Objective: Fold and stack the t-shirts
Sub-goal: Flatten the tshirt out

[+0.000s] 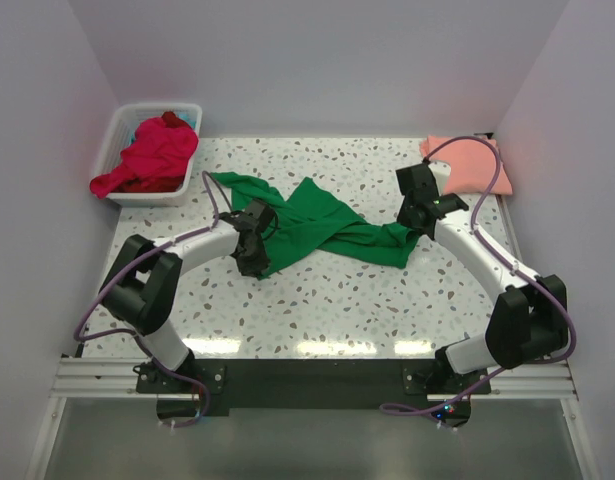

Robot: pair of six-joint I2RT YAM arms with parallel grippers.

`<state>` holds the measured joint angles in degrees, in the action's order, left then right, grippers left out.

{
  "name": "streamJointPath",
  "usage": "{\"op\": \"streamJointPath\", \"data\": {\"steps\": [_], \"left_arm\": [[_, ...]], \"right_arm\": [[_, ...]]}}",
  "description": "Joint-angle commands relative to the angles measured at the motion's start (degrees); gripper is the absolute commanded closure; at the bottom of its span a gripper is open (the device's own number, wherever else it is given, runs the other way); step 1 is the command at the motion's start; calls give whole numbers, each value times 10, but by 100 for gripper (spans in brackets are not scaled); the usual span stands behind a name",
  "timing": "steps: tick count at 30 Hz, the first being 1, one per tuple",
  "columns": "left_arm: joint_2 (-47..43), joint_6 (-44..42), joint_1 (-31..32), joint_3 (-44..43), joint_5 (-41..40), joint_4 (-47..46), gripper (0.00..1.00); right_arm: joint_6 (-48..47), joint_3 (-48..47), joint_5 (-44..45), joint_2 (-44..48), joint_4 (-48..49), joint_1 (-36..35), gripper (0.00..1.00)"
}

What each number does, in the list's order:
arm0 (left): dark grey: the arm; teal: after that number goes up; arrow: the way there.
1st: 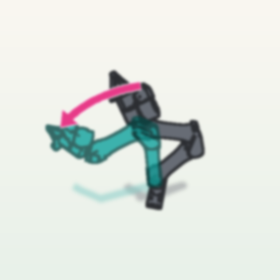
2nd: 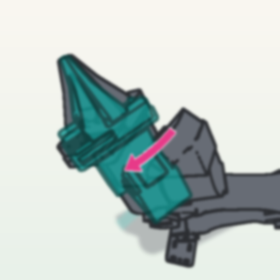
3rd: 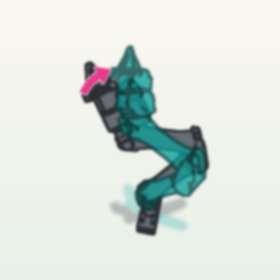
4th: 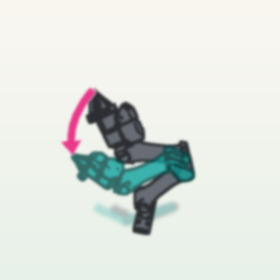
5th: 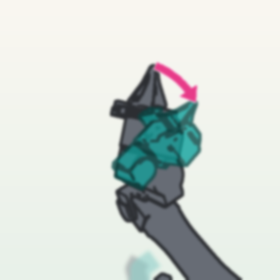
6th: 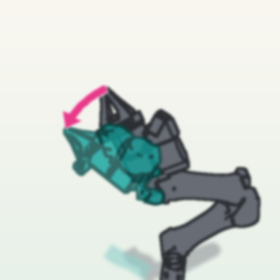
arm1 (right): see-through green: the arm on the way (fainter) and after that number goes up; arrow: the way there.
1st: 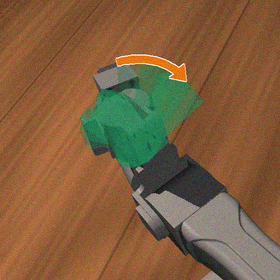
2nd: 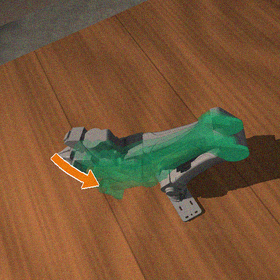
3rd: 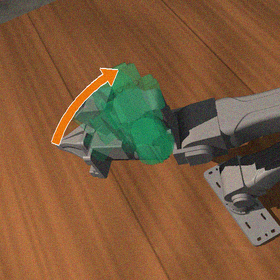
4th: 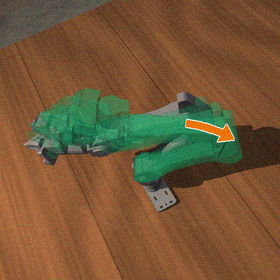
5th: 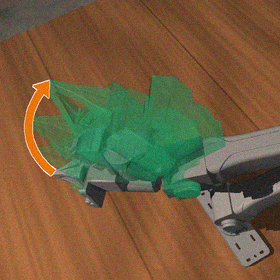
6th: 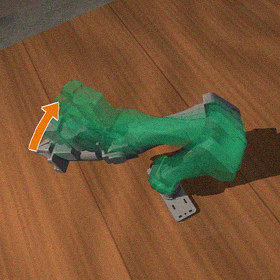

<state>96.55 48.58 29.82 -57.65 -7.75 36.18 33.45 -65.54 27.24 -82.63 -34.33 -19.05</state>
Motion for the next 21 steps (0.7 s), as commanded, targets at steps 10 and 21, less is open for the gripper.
{"op": "streamJointPath", "data": {"steps": [10, 21], "left_arm": [[8, -40, 12, -4, 11, -1, 59], [72, -55, 19, -32, 14, 9, 60]], "right_arm": [[21, 3, 7, 18, 11, 1, 100], [22, 4, 10, 21, 12, 2, 100]]}}
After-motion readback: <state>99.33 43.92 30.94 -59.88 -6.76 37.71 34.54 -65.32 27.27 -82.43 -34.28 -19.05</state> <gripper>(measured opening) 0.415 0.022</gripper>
